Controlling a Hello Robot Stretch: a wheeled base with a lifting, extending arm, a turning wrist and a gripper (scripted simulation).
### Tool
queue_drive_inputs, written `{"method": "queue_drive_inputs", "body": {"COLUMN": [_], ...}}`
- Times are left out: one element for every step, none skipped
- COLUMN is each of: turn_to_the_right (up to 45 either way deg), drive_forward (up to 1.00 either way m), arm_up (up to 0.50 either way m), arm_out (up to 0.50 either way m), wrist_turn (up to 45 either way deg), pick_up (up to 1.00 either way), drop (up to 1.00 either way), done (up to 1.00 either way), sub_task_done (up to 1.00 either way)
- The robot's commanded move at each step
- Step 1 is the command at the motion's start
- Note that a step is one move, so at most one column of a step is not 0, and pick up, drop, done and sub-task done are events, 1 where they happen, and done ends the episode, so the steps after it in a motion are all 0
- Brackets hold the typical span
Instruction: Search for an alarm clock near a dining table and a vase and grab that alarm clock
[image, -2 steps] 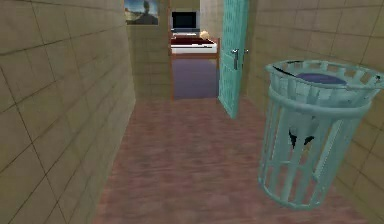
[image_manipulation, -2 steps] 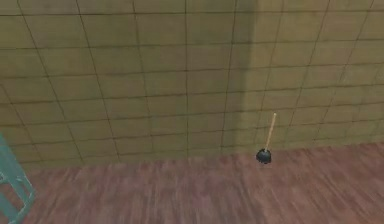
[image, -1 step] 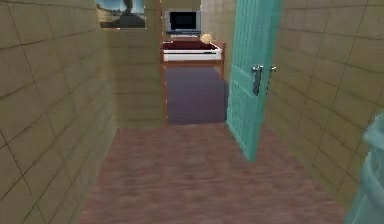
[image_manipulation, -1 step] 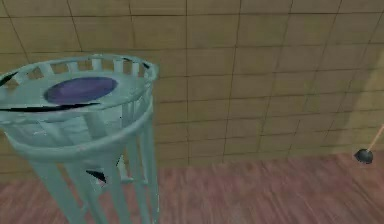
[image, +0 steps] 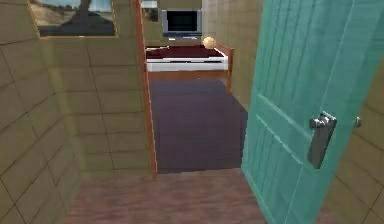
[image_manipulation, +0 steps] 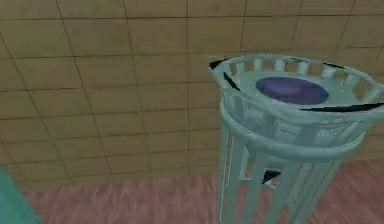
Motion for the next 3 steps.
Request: {"method": "queue_drive_inputs", "body": {"turn_to_the_right": [0.0, -6.0, 0.0], "drive_forward": [1.00, 0.00, 0.30], "arm_up": [0.00, 0.00, 0.00], "arm_out": [0.00, 0.00, 0.00], "wrist_turn": [0.0, 0.0, 0.0], "pick_up": [0.00, 0.00, 0.00], "drop": [0.00, 0.00, 0.00], "done": [0.00, 0.00, 0.00], "sub_task_done": [0.00, 0.00, 0.00]}}
